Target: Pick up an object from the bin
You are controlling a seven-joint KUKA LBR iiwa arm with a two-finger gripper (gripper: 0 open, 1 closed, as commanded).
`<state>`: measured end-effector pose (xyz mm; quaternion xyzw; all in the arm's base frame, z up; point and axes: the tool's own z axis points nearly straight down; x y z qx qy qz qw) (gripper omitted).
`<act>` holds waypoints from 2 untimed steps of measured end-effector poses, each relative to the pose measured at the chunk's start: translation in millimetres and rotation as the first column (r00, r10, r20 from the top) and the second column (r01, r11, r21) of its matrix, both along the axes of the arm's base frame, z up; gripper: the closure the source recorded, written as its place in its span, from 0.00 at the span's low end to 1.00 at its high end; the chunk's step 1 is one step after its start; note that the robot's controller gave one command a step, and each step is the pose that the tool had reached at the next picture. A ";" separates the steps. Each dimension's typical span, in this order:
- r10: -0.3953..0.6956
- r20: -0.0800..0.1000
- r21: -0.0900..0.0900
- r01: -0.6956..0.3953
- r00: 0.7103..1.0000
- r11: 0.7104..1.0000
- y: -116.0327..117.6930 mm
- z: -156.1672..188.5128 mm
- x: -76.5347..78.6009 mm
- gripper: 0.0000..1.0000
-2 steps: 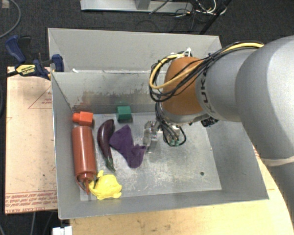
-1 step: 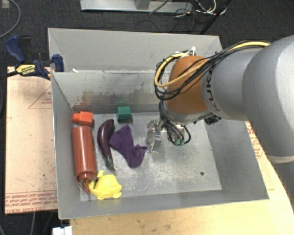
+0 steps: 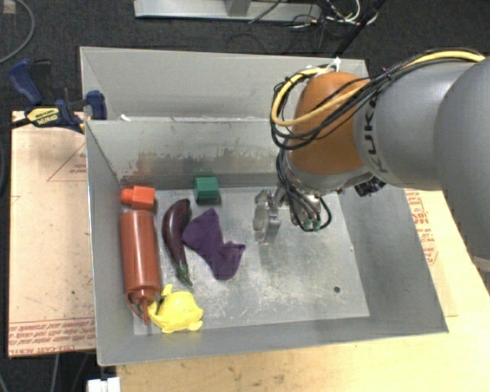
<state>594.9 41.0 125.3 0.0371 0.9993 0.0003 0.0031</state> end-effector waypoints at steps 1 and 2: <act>0.002 0.009 0.001 -0.002 1.000 1.000 8.9 39.5 7.3 1.00; 0.028 0.000 0.000 -0.028 1.000 1.000 -12.5 20.7 -36.6 0.00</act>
Offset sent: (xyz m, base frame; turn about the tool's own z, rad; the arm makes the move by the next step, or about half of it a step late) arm -0.0366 -0.0123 0.0215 -0.0286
